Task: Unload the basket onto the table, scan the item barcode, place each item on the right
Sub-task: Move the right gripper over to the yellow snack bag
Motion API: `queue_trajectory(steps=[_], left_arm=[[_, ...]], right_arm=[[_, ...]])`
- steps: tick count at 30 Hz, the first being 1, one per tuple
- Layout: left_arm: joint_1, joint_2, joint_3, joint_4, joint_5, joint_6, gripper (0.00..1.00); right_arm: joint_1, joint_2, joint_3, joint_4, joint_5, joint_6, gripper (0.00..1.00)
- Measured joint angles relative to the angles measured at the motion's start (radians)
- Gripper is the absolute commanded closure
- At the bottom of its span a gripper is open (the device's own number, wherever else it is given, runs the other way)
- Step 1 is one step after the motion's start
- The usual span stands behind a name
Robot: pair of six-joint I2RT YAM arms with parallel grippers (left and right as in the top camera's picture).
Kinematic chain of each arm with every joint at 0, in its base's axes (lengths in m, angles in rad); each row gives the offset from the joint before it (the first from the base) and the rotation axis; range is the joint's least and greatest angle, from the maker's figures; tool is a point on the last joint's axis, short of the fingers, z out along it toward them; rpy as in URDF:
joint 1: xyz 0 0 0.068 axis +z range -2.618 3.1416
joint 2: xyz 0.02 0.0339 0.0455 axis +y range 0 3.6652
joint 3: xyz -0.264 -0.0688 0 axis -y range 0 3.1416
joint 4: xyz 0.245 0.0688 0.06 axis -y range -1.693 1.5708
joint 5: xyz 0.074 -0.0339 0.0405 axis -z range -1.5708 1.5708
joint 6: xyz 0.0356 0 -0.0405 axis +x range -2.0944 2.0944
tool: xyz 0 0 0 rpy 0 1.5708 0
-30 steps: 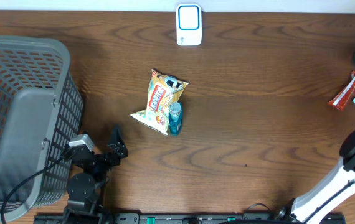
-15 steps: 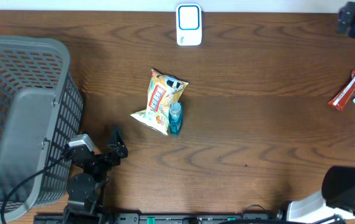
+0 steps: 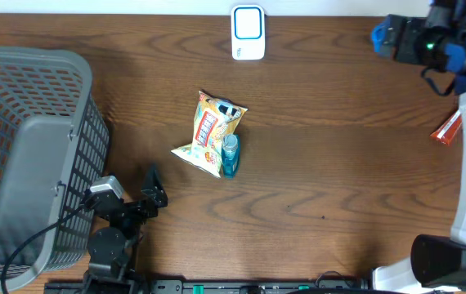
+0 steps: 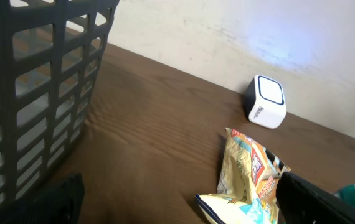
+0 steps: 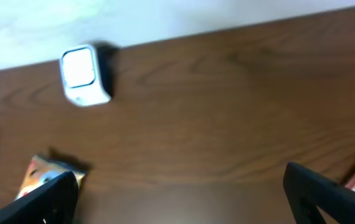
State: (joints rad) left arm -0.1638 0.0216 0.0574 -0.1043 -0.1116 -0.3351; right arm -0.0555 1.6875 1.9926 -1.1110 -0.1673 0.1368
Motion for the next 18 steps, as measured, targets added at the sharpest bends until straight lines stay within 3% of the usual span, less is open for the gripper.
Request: queue_trajectory(steps=[11, 18], left_arm=[[0.000, 0.000, 0.000, 0.000, 0.000, 0.000, 0.02], [0.000, 0.000, 0.000, 0.000, 0.000, 0.000, 0.02]], right_arm=[[0.198, 0.032, 0.000, -0.030, -0.137, 0.042, 0.01], [0.369, 0.181, -0.002, -0.029, -0.166, 0.057, 0.07]])
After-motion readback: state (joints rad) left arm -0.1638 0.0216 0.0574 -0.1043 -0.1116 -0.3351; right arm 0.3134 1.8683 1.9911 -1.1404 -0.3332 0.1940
